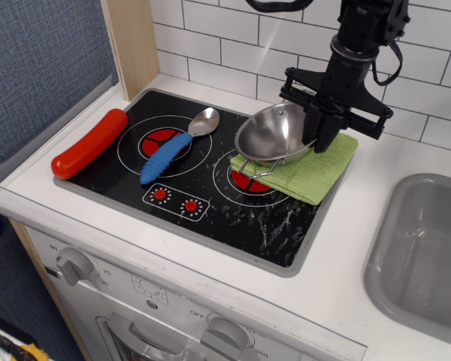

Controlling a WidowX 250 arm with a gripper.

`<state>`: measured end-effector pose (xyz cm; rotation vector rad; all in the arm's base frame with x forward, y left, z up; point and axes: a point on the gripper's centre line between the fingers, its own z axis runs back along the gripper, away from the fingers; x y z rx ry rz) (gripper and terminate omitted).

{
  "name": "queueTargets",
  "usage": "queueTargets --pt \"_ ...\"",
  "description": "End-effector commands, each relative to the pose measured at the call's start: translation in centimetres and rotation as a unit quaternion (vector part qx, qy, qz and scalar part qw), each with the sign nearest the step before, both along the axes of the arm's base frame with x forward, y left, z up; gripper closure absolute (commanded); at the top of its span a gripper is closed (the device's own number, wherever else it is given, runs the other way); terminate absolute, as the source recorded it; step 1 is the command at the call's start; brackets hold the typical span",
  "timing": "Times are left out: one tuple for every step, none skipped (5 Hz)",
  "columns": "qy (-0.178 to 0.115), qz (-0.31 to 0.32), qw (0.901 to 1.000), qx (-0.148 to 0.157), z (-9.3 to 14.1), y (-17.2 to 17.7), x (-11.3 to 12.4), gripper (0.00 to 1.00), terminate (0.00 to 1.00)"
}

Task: Move the pot behind the stove on top of the green cloth

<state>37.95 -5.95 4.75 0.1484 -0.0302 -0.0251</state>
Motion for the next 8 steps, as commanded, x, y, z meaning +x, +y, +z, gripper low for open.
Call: queueTargets --pt "-0.018 0.005 0.9998 0.002 1.7 -0.1 -0.3 0.00 0.00" --pt "-0.017 0.007 0.9997 -0.017 2.0 0.0 -0.5 0.00 0.00" --pt "-0.033 0.001 0.9985 -0.044 3.7 0.4 -0.6 0.00 0.00" --pt "-0.042 -0.016 0.9971 -0.061 5.9 1.0 -1.2 0.00 0.00" --pt "-0.047 -0.023 0.9964 -0.067 6.8 1.3 -2.0 0.00 0.00" --pt "-0.033 -0.049 0.9959 -0.069 6.6 1.2 -2.4 0.00 0.00" --pt "-0.033 -0.049 0.9959 -0.069 6.6 1.2 -2.4 0.00 0.00" --pt "-0.033 -0.049 0.9959 -0.069 6.6 1.2 -2.4 0.00 0.00"
